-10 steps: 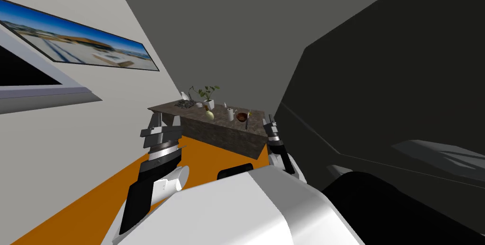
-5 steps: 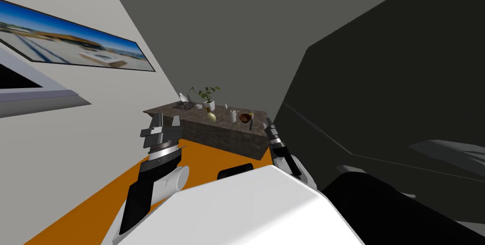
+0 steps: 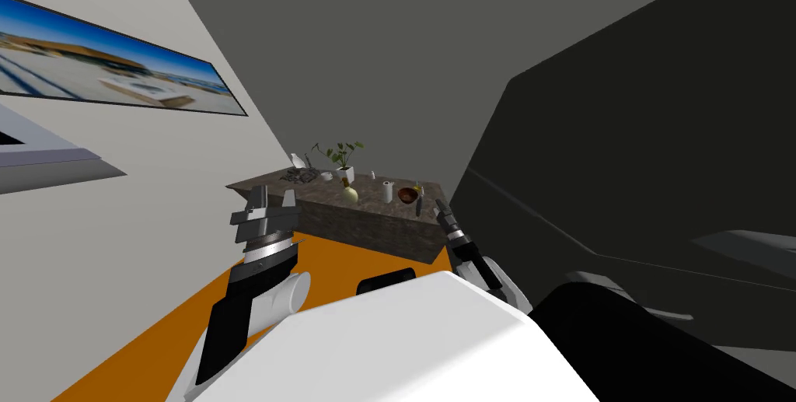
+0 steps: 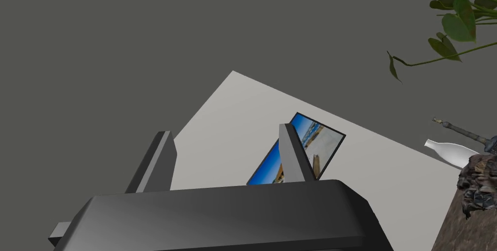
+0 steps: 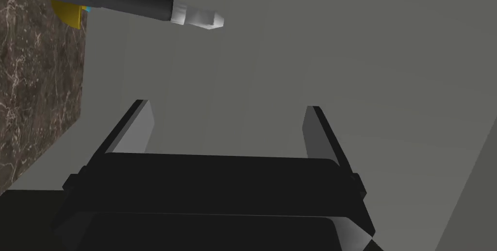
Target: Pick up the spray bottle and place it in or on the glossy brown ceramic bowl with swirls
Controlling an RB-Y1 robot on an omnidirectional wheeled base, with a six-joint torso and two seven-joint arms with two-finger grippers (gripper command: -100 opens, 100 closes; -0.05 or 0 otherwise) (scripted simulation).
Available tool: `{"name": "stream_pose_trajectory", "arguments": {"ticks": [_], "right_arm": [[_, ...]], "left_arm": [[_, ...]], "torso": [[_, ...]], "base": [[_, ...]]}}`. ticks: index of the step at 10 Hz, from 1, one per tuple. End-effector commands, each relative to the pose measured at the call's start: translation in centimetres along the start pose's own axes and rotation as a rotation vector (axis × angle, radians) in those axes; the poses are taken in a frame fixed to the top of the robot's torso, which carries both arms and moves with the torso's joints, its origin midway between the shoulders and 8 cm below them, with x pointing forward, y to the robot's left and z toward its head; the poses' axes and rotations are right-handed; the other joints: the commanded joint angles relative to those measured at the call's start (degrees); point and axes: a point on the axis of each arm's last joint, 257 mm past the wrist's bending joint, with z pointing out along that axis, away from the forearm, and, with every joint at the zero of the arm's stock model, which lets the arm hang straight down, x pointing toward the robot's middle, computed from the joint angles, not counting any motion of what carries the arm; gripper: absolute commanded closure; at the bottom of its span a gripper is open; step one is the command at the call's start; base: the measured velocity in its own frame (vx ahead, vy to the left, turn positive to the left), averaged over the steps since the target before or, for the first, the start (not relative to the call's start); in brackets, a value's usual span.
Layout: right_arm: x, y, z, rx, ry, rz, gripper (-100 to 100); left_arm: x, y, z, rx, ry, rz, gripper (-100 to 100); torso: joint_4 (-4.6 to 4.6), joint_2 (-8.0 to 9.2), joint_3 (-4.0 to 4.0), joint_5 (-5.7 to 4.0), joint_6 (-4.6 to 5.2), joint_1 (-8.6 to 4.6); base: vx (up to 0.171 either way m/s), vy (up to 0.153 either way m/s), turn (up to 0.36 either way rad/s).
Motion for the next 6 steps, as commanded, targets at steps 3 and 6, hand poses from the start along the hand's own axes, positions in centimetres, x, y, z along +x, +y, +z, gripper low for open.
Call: {"name": "stream_pose_trajectory", "arguments": {"ticks": [3,6], "right_arm": [[-0.4,-2.7,-1.2,0.098,0.047,-0.075,-100],[-1.5,-6.3,-3.0,0.229,0.1,-0.18,-100]], "left_arm": [[0.0,0.0,0.0,0.0,0.0,0.0,0],[0.0,0.0,0.0,0.0,0.0,0.0,0]], "torso": [[-0.01,-0.05,-0.02,0.0,0.01,0.05],[0.02,0.09,0.05,0.02,0.02,0.14]], "base": [[0.067,0.115,-0.054],[0.054,0.147,-0.06]]}}
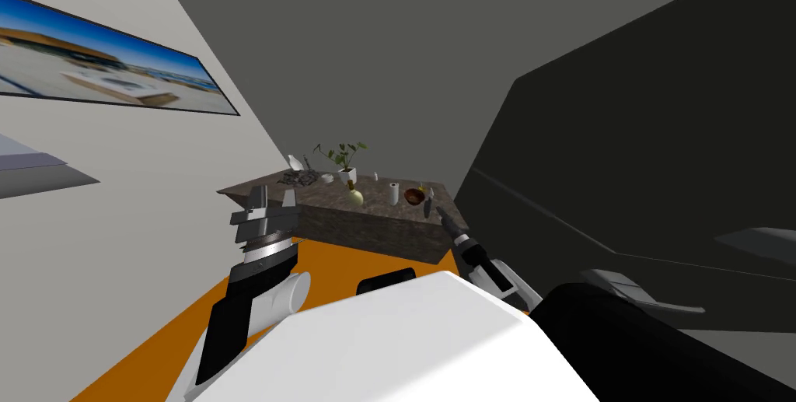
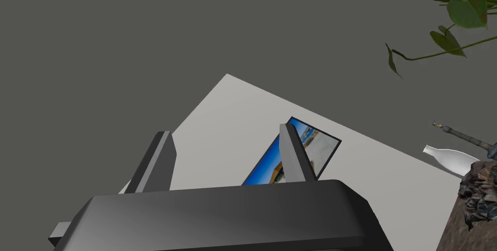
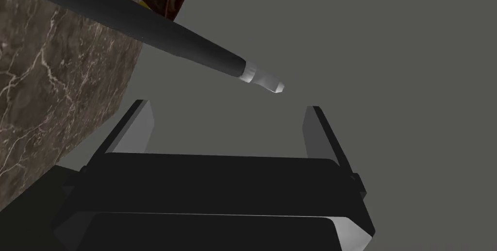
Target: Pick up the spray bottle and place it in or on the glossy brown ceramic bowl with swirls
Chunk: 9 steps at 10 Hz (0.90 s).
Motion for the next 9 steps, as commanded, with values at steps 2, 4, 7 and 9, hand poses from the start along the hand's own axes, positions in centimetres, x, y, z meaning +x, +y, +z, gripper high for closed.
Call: {"name": "stream_pose_trajectory", "arguments": {"ticks": [2,4,7,9], "right_arm": [[-0.7,-3.4,-1.2,0.114,0.044,-0.1,-100],[-1.1,-4.6,-1.7,0.154,0.065,-0.148,-100],[-2.9,-7.8,-3.1,0.264,0.104,-0.281,-100],[-4.5,-9.5,-3.9,0.33,0.122,-0.374,-100]], "left_arm": [[0.0,0.0,0.0,0.0,0.0,0.0,0],[0.0,0.0,0.0,0.0,0.0,0.0,0],[0.0,0.0,0.0,0.0,0.0,0.0,0],[0.0,0.0,0.0,0.0,0.0,0.0,0]], "torso": [[-0.02,-0.05,-0.03,0.01,0.01,0.02],[0.0,0.0,-0.01,-0.01,-0.01,-0.11],[0.0,0.01,0.0,-0.04,0.0,-0.22],[0.01,0.04,0.02,-0.01,-0.01,-0.09]], "base": [[0.078,0.17,-0.054],[0.051,0.102,-0.014],[0.053,0.111,-0.008],[0.049,0.126,0.022]]}}
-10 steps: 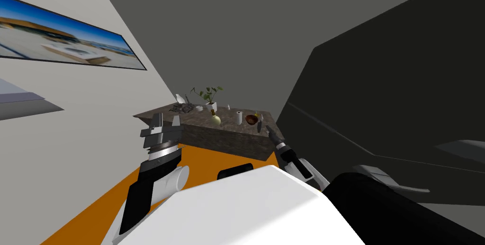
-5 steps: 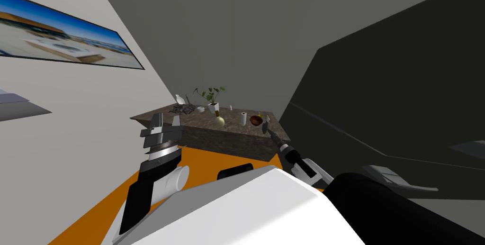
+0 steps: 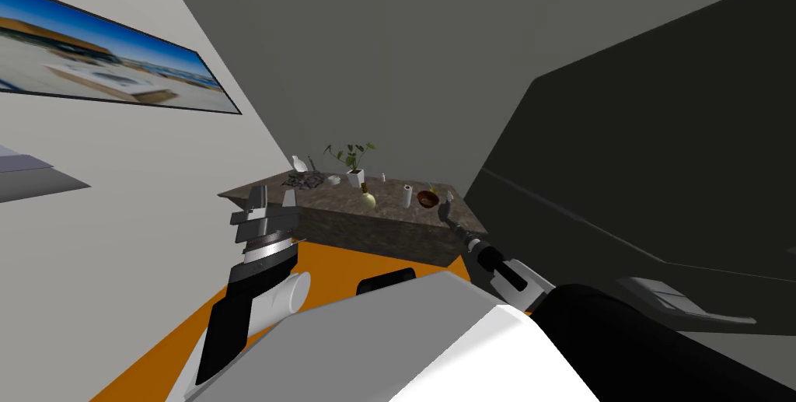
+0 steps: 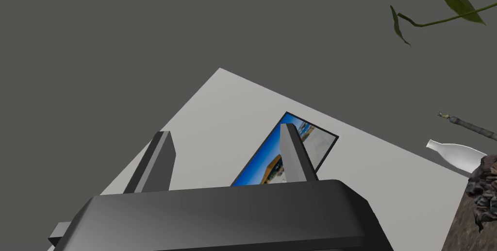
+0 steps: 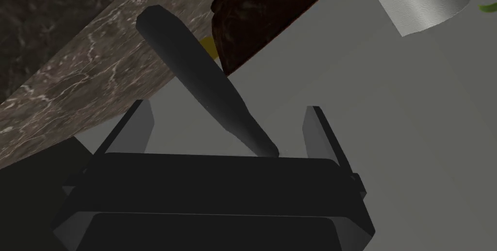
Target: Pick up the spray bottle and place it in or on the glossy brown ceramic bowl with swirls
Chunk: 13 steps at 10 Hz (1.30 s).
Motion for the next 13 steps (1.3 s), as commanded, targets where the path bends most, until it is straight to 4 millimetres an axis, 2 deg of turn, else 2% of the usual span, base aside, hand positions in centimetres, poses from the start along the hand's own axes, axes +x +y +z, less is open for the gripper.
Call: {"name": "stream_pose_trajectory", "arguments": {"ticks": [1,7,13], "right_arm": [[-1.1,-1.8,-0.2,0.056,0.009,-0.077,-100],[-5.7,-7.3,-1.2,0.232,0.0,-0.333,-100],[-10.8,-10.2,-2.2,0.359,-0.03,-0.536,-100]], "left_arm": [[0.0,0.0,0.0,0.0,0.0,0.0,0],[0.0,0.0,0.0,0.0,0.0,0.0,0],[0.0,0.0,0.0,0.0,0.0,0.0,0]], "torso": [[0.0,0.0,0.0,0.0,0.0,0.0],[0.02,0.06,0.04,-0.06,-0.01,-0.21],[0.03,0.12,0.07,-0.06,0.01,-0.26]], "base": [[0.051,0.096,0.04],[0.036,0.07,0.065],[0.021,0.048,0.065]]}}
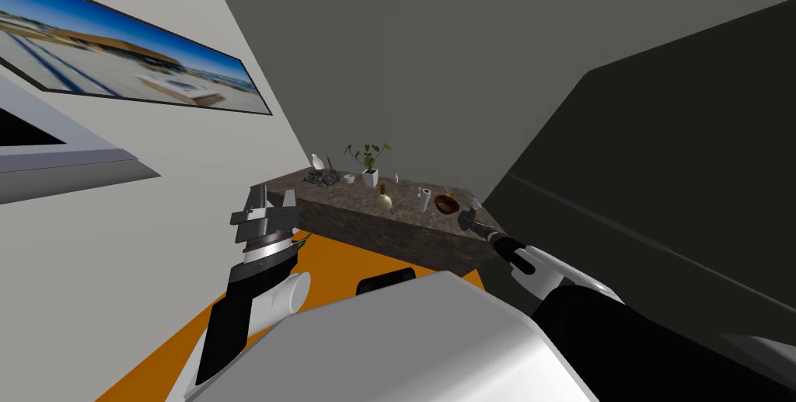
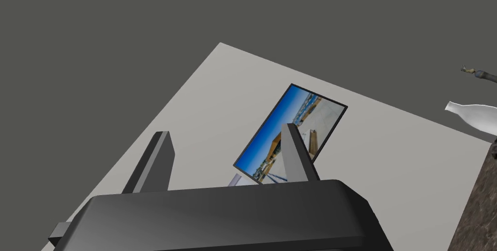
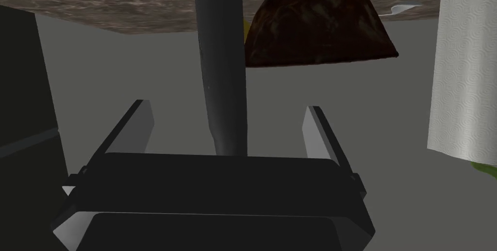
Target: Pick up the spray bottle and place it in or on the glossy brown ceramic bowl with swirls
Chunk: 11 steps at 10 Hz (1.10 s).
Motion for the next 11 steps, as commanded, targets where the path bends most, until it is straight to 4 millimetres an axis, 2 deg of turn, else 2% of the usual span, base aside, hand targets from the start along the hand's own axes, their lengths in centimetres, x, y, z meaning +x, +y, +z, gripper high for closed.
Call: {"name": "stream_pose_trajectory", "arguments": {"ticks": [1,2,3,4,5,7,8,11], "right_arm": [[-1.2,-1.6,0.1,0.041,-0.011,-0.062,-100],[-1.7,-2.2,0.1,0.057,-0.016,-0.087,-100],[-1.3,-1.6,-0.1,0.043,-0.012,-0.069,-100],[-1.4,-1.7,-0.1,0.047,-0.013,-0.072,0],[-1.0,-2.4,0.3,0.057,-0.014,-0.066,-100],[-1.1,-2.4,0.2,0.059,-0.014,-0.065,-100],[-1.0,-2.4,0.3,0.059,-0.014,-0.066,100],[-1.1,-2.5,0.3,0.06,-0.015,-0.066,100]], "left_arm": [[0.0,0.0,0.0,0.0,0.0,0.0,0],[0.0,0.0,0.0,0.0,0.0,0.0,0],[0.0,0.0,0.0,0.0,0.0,0.0,0],[0.0,0.0,0.0,0.0,0.0,0.0,0],[0.0,0.0,0.0,0.0,0.0,0.0,0],[0.0,0.0,0.0,0.0,0.0,0.0,0],[0.0,0.0,0.0,0.0,0.0,0.0,0],[0.0,0.0,0.0,0.0,0.0,0.0,0]], "torso": [[0.0,0.0,0.0,0.0,0.0,0.0],[0.0,0.02,0.01,0.0,0.0,0.0],[0.0,0.02,0.01,0.01,0.0,0.02],[0.01,0.05,0.03,-0.02,0.02,-0.06],[0.02,0.08,0.05,-0.03,0.02,-0.13],[-0.02,-0.11,-0.06,-0.07,0.0,-0.28],[-0.02,-0.04,-0.03,-0.07,0.02,-0.24],[0.01,0.06,0.03,-0.07,-0.01,-0.17]], "base": [[0.017,0.043,0.078],[0.017,0.048,0.069],[0.008,0.02,0.01],[0.0,0.0,0.0],[0.032,-0.007,0.099],[0.048,-0.025,0.049],[0.0,0.0,0.0],[0.0,0.0,0.0]]}}
